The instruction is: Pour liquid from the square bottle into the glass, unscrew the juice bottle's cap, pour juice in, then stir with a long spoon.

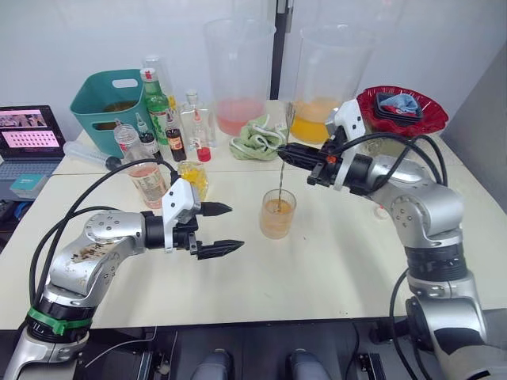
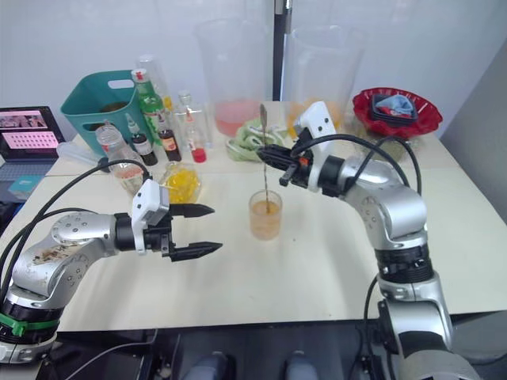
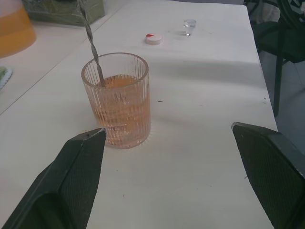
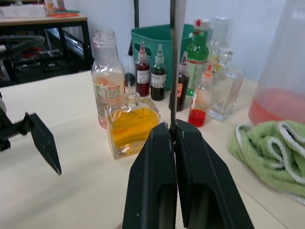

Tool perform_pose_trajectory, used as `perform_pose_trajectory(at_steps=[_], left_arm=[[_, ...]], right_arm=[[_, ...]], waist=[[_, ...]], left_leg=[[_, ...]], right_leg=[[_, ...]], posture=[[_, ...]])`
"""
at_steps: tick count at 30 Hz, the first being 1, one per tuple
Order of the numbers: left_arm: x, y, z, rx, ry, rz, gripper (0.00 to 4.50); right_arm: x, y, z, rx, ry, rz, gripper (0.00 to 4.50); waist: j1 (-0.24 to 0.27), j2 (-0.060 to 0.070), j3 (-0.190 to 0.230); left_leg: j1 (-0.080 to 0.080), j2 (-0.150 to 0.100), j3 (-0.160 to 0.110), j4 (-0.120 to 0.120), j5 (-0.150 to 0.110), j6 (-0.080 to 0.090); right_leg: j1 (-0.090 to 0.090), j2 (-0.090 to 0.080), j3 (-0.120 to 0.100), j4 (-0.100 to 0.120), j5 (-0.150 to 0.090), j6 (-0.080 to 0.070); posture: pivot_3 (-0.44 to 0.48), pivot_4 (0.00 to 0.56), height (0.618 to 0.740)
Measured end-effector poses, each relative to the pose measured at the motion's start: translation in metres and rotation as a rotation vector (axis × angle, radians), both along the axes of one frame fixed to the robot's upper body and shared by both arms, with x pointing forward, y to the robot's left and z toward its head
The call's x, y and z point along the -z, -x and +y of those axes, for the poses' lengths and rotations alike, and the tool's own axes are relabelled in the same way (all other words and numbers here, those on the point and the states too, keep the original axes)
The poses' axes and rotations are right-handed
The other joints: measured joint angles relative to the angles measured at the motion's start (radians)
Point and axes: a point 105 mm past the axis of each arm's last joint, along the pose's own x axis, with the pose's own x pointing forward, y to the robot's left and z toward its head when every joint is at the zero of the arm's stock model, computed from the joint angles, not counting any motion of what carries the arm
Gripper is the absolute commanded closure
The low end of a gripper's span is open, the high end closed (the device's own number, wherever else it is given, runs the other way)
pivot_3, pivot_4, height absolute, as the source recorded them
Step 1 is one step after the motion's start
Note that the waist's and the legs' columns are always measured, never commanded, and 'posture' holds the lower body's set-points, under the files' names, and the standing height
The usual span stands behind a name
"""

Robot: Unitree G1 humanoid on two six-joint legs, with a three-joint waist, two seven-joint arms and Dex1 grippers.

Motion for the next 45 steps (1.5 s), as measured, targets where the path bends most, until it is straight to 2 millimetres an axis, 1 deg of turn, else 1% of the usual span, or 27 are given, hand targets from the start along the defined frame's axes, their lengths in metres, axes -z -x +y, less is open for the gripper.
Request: perform_pose_trajectory(at_steps=[3,7,9,12,13,16,18,20,27,31,35,41,45], left_arm=[[0.002,0.000,0.001,-0.003,0.000,0.005,0.05],[0.003,0.001,0.001,-0.005,0.000,0.011,0.05],[0.003,0.001,0.001,-0.005,0.000,0.011,0.05],[0.003,0.001,0.001,-0.005,0.000,0.010,0.05],[0.003,0.001,0.001,-0.005,0.001,0.007,0.05],[0.002,0.001,0.001,-0.002,0.004,0.001,0.05],[0.002,0.001,0.000,-0.001,0.006,-0.002,0.05],[0.002,0.001,0.000,0.000,0.006,-0.003,0.05],[0.002,0.001,0.001,-0.003,0.007,-0.004,0.05],[0.002,0.000,0.001,-0.005,0.007,-0.004,0.05],[0.003,0.001,0.001,-0.006,0.007,-0.001,0.05],[0.003,0.001,0.001,-0.007,0.008,0.000,0.05],[-0.001,0.000,0.005,-0.024,0.012,-0.011,0.05]], right_arm=[[-0.001,0.002,0.005,-0.023,-0.016,0.004,4.50],[0.002,0.013,0.010,-0.101,-0.006,0.061,4.50],[0.001,0.018,0.005,-0.105,0.029,0.067,4.50],[-0.002,0.019,-0.004,-0.086,0.055,0.067,4.50],[-0.005,0.018,-0.008,-0.073,0.063,0.063,4.50],[-0.024,0.019,-0.017,-0.051,0.054,0.013,4.50],[-0.035,0.021,-0.019,-0.049,0.047,-0.010,4.50],[-0.040,0.023,-0.021,-0.053,0.040,-0.011,4.50],[-0.037,0.025,-0.019,-0.078,0.034,0.034,4.50],[-0.037,0.026,-0.018,-0.085,0.033,0.036,4.50],[-0.036,0.026,-0.023,-0.058,0.082,0.026,4.50],[-0.037,0.027,-0.022,-0.064,0.068,0.023,4.50],[-0.035,0.027,-0.023,-0.062,0.070,0.028,4.50]], waist=[[0.002,0.000,0.000],[0.001,0.000,0.000],[0.003,0.000,0.000],[0.002,0.000,0.000],[0.002,0.000,0.000],[0.002,0.000,0.000],[0.001,0.000,0.000],[0.001,0.000,0.000],[0.001,0.000,0.000],[0.002,0.000,0.000],[0.003,0.000,0.000],[0.002,0.000,0.000],[0.002,0.000,0.000]], left_leg=[[0.000,0.000,0.000,0.000,0.000,0.000],[0.000,0.000,0.000,0.000,0.000,0.000],[0.000,0.000,0.000,0.000,0.000,0.000],[0.000,0.000,0.000,0.000,0.000,0.000],[0.000,0.000,0.000,0.000,0.000,0.000],[0.000,0.000,0.000,0.000,0.000,0.000],[0.000,0.000,0.001,0.000,0.000,0.000],[0.000,0.000,0.000,0.000,0.000,0.000],[0.000,0.000,0.001,0.000,0.000,0.000],[0.000,0.000,0.001,0.000,0.000,0.000],[0.000,0.000,0.001,0.000,0.000,0.000],[0.000,0.000,0.001,0.000,0.000,0.000],[0.000,0.000,0.001,0.000,0.000,0.000]], right_leg=[[0.000,0.000,0.000,0.000,0.000,0.000],[0.000,0.000,0.000,0.000,0.000,0.000],[0.000,0.000,0.000,0.000,0.000,0.000],[0.000,0.000,0.000,0.000,0.000,0.000],[0.000,0.000,0.000,0.000,0.000,0.000],[0.000,0.000,0.000,0.000,0.000,0.000],[0.000,0.000,0.000,0.000,0.000,0.000],[0.000,0.000,0.000,0.000,0.000,0.000],[0.000,0.000,0.000,0.000,0.000,0.000],[0.000,0.000,0.000,0.000,0.000,0.000],[0.000,0.000,0.000,0.000,0.000,0.000],[0.000,0.000,0.000,0.000,0.000,0.000],[0.000,0.000,0.000,0.000,0.000,0.000]], posture=[[0.000,0.150,0.740],[0.000,0.150,0.740],[0.000,0.150,0.740],[0.000,0.150,0.740],[0.000,0.150,0.740],[0.000,0.150,0.740],[0.000,0.150,0.740],[0.000,0.150,0.740],[0.000,0.150,0.740],[0.000,0.150,0.740],[0.000,0.150,0.740],[0.000,0.150,0.740],[0.000,0.150,0.740]])
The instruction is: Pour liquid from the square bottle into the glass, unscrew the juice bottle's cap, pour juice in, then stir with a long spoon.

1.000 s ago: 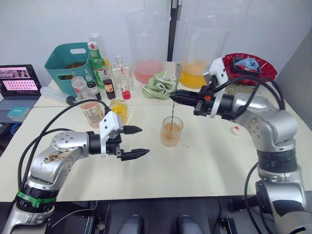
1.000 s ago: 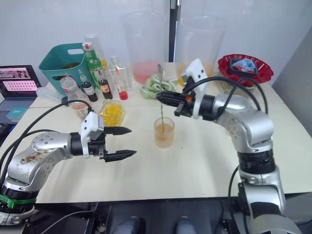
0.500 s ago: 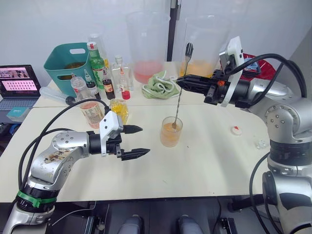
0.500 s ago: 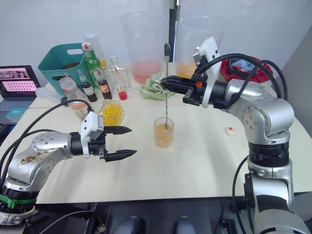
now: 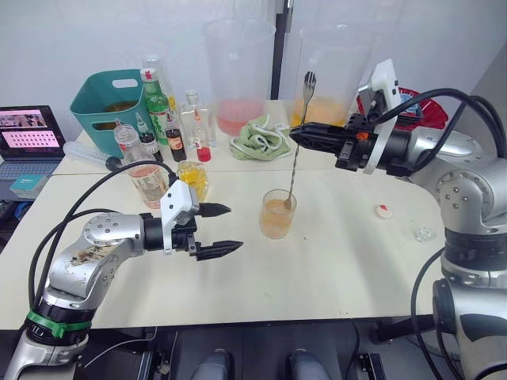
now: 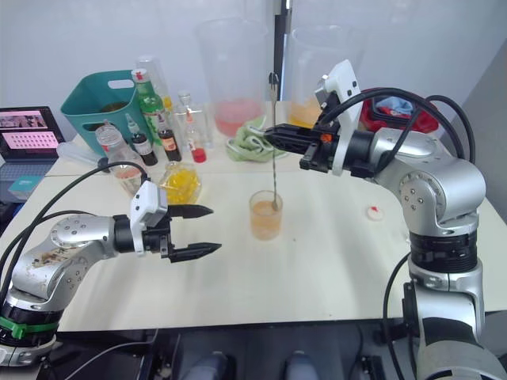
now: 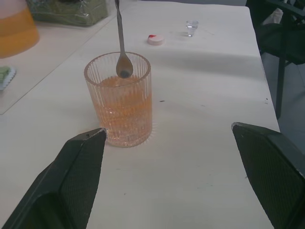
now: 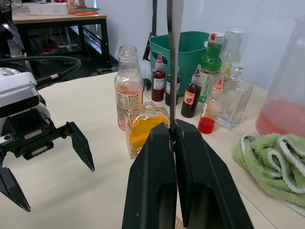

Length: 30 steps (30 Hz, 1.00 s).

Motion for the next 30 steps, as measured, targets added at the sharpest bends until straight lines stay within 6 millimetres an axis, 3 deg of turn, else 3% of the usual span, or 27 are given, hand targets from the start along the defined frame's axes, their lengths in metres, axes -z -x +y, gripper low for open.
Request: perform_pose_trajectory(at_steps=[15,30], left_arm=[[0.002,0.006,0.002,-0.015,0.009,0.010,0.05],[-0.010,-0.001,0.006,-0.023,0.026,-0.044,0.05]], right_arm=[[-0.004,0.004,0.004,-0.048,-0.024,0.014,4.50],[-0.057,-0.006,-0.031,0.062,-0.171,0.018,4.50]], waist=[[0.001,0.000,0.000],[-0.001,0.000,0.000]], left_leg=[[0.000,0.000,0.000,0.000,0.000,0.000],[-0.001,0.000,0.002,0.000,0.000,0.000]], right_leg=[[0.000,0.000,0.000,0.000,0.000,0.000],[-0.002,0.000,0.001,0.000,0.000,0.000]], posture=[[0.000,0.150,0.740],[0.000,0.150,0.740]])
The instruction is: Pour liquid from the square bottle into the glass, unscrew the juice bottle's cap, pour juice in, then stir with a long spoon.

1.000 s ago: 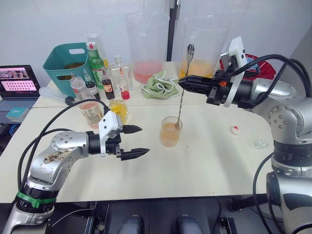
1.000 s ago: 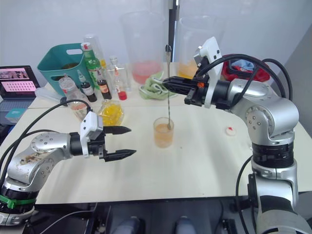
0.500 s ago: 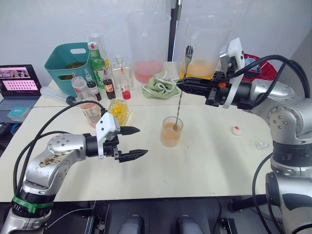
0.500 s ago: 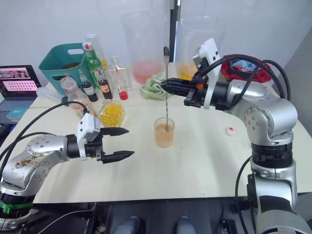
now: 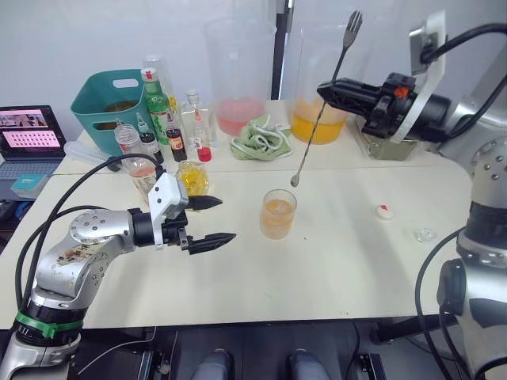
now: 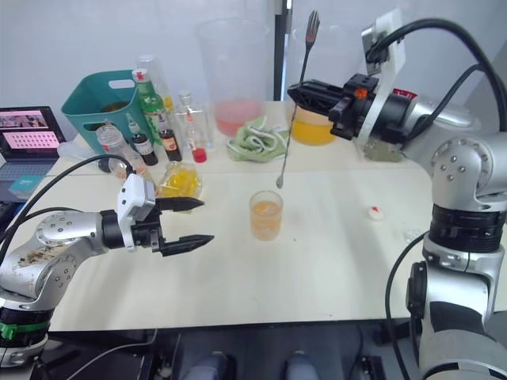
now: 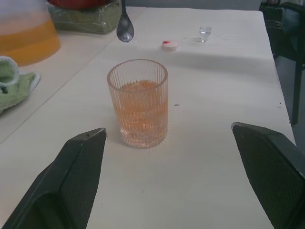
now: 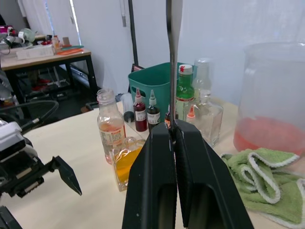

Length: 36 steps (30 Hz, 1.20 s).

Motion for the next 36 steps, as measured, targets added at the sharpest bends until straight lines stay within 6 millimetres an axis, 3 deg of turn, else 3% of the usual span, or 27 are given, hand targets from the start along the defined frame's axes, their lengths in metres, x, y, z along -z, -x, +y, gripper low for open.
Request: perform_pose_trajectory(at_steps=[5,9,14,18,23,25,28,36], left_arm=[[0.002,-0.004,-0.003,0.004,0.030,-0.016,0.05],[0.000,-0.006,-0.007,0.016,0.044,-0.024,0.05],[0.000,-0.005,-0.010,0.040,0.041,-0.020,0.05],[0.003,-0.002,-0.014,0.060,0.042,-0.007,0.05],[0.009,0.005,-0.014,0.065,0.038,0.004,0.05],[0.013,0.010,-0.014,0.061,0.037,0.006,0.05],[0.018,0.014,-0.010,0.044,0.034,0.019,0.05],[0.018,0.017,-0.006,0.019,0.024,0.008,0.05]], right_arm=[[-0.015,0.007,-0.030,0.129,0.078,-0.045,4.50],[-0.001,0.007,-0.049,0.233,0.181,0.084,4.50],[0.040,0.009,-0.077,0.350,0.344,0.427,4.50],[0.078,0.008,-0.080,0.323,0.409,0.665,4.50],[0.126,-0.018,-0.088,0.410,0.323,0.943,4.50],[0.155,-0.031,-0.096,0.497,0.294,1.057,4.50],[0.184,-0.042,-0.101,0.559,0.294,1.126,4.50],[0.215,-0.068,-0.091,0.603,0.310,1.121,4.50]], waist=[[0.006,0.000,0.000],[0.004,0.000,0.000],[-0.001,0.000,0.000],[-0.007,0.000,0.000],[-0.006,-0.001,0.000],[-0.004,-0.001,0.000],[0.000,-0.001,0.000],[-0.003,-0.001,0.000]], left_leg=[[-0.001,-0.001,0.001,0.000,0.000,0.000],[-0.001,0.000,0.002,0.000,0.000,0.000],[-0.001,0.000,0.004,0.000,0.000,0.001],[-0.001,0.001,0.007,0.000,0.000,0.001],[-0.001,0.001,0.008,0.001,0.000,0.001],[-0.004,0.000,0.008,0.001,0.000,0.001],[-0.008,0.000,0.008,0.001,0.000,0.000],[-0.007,-0.001,0.010,0.001,0.000,0.000]], right_leg=[[0.000,-0.002,0.000,-0.001,0.000,0.000],[0.000,-0.001,0.000,-0.001,0.000,0.000],[-0.001,-0.001,0.000,-0.002,0.000,0.000],[-0.001,-0.001,0.001,-0.002,0.000,0.000],[-0.003,-0.001,0.002,0.000,0.000,0.000],[-0.006,-0.002,0.003,0.001,0.000,0.000],[-0.010,-0.002,0.003,0.001,0.000,0.000],[-0.009,-0.001,0.003,0.001,0.001,0.000]], posture=[[0.000,0.150,0.740],[0.000,0.150,0.740],[0.000,0.150,0.740],[0.000,0.150,0.740],[0.000,0.150,0.740],[0.000,0.150,0.740],[0.000,0.150,0.740],[0.000,0.150,0.740]])
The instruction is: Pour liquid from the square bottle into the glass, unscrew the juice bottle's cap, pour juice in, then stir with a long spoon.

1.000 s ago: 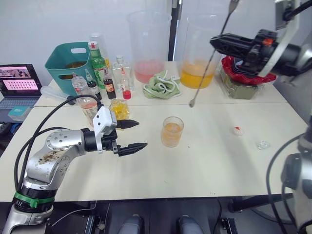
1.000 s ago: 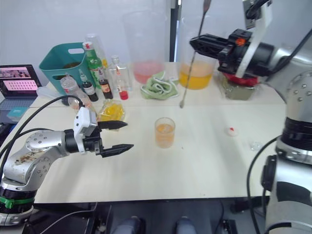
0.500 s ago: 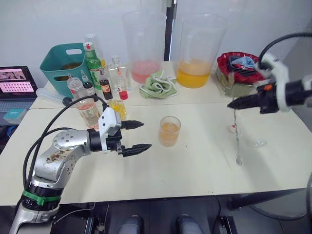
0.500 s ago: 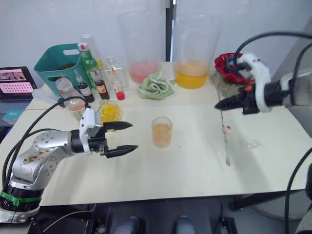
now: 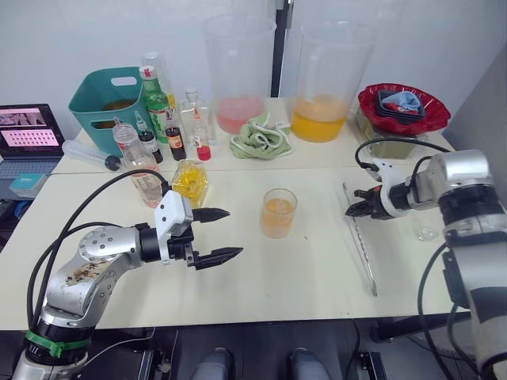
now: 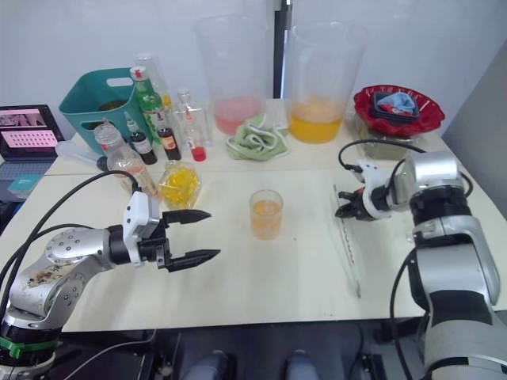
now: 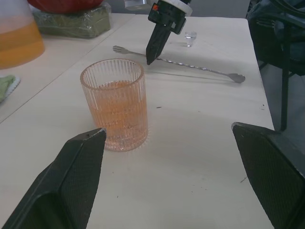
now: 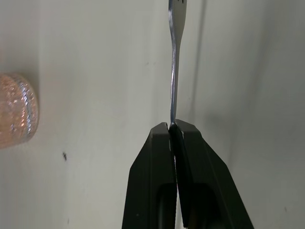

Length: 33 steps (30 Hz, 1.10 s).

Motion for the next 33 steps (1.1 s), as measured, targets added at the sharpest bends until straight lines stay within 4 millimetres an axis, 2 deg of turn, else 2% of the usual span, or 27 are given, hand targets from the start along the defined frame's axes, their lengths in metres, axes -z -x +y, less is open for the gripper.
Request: perform_pose_trajectory(at_steps=[2,8,9,10,13,15,18,21,26,30,33], left_arm=[[0.000,0.002,0.001,-0.002,-0.001,-0.001,0.05],[0.006,0.005,0.013,-0.053,-0.029,0.023,0.00],[0.009,0.005,0.015,-0.066,-0.028,0.032,0.00],[0.010,0.005,0.016,-0.071,-0.029,0.036,0.00],[0.011,0.004,0.022,-0.096,-0.013,0.052,0.00],[0.008,0.001,0.029,-0.135,0.052,0.076,0.00],[0.010,-0.002,0.043,-0.188,0.076,0.087,0.00],[0.017,-0.007,0.062,-0.252,0.055,0.054,0.00],[0.028,-0.013,0.102,-0.330,-0.091,0.070,0.00],[0.032,-0.021,0.121,-0.381,-0.191,0.038,0.00],[0.040,-0.023,0.152,-0.451,-0.231,0.070,0.00]], right_arm=[[0.008,-0.003,-0.001,0.010,0.017,0.004,4.50],[0.003,-0.009,-0.003,-0.004,0.044,-0.029,2.55],[0.001,-0.008,-0.002,-0.017,0.046,-0.031,2.06],[-0.002,-0.008,-0.002,-0.022,0.043,-0.035,1.83],[-0.021,-0.008,-0.005,-0.033,0.035,-0.065,0.90],[-0.045,-0.005,-0.011,-0.043,0.029,-0.120,0.12],[-0.085,0.005,-0.024,-0.079,0.058,-0.228,0.05],[-0.102,0.023,-0.038,-0.156,0.099,-0.319,0.05],[-0.094,0.051,-0.058,-0.311,0.127,-0.506,0.05],[-0.100,0.079,-0.074,-0.382,0.162,-0.721,0.05],[-0.082,0.099,-0.090,-0.330,0.242,-0.792,0.05]], waist=[[0.000,0.000,0.000],[-0.003,0.000,0.000],[-0.004,0.000,0.000],[-0.003,0.000,0.000],[-0.003,0.001,0.000],[0.001,0.002,0.001],[0.002,0.001,0.001],[0.005,0.001,0.000],[0.009,0.002,0.000],[0.007,0.001,0.000],[0.006,0.000,-0.001]], left_leg=[[0.000,0.000,0.000,0.000,0.000,0.000],[0.001,0.000,0.000,0.000,0.000,0.000],[0.001,0.000,0.000,0.000,0.000,0.000],[0.001,0.000,0.000,0.000,0.000,0.000],[0.001,0.000,-0.001,0.000,0.000,0.000],[0.000,0.000,-0.002,0.000,0.000,0.000],[0.000,0.000,-0.002,0.000,0.000,0.000],[0.000,0.000,0.000,0.000,0.000,0.000],[0.001,0.001,0.002,0.000,0.000,0.000],[0.002,0.001,0.002,0.000,0.000,0.000],[0.002,0.002,0.001,-0.001,0.000,0.000]], right_leg=[[0.000,0.000,0.000,0.000,0.000,0.000],[0.001,0.000,0.000,0.000,0.000,0.000],[0.000,0.000,0.000,0.000,0.000,0.000],[0.000,0.000,0.000,0.000,0.000,0.000],[0.000,0.000,0.000,0.000,0.000,0.000],[0.000,0.000,0.000,0.000,0.000,0.000],[0.000,0.000,-0.001,0.000,0.000,0.000],[0.001,0.000,-0.003,-0.001,0.000,0.000],[0.002,0.000,-0.003,-0.001,0.000,0.000],[0.003,0.000,-0.004,0.000,0.000,0.000],[0.001,0.000,-0.003,0.000,0.000,0.000]], posture=[[0.000,0.150,0.740],[0.000,0.150,0.740],[0.000,0.150,0.740],[0.000,0.150,0.740],[0.000,0.150,0.740],[0.000,0.150,0.740],[0.000,0.150,0.740],[0.000,0.150,0.740],[0.000,0.150,0.740],[0.000,0.150,0.740],[0.000,0.150,0.740]])
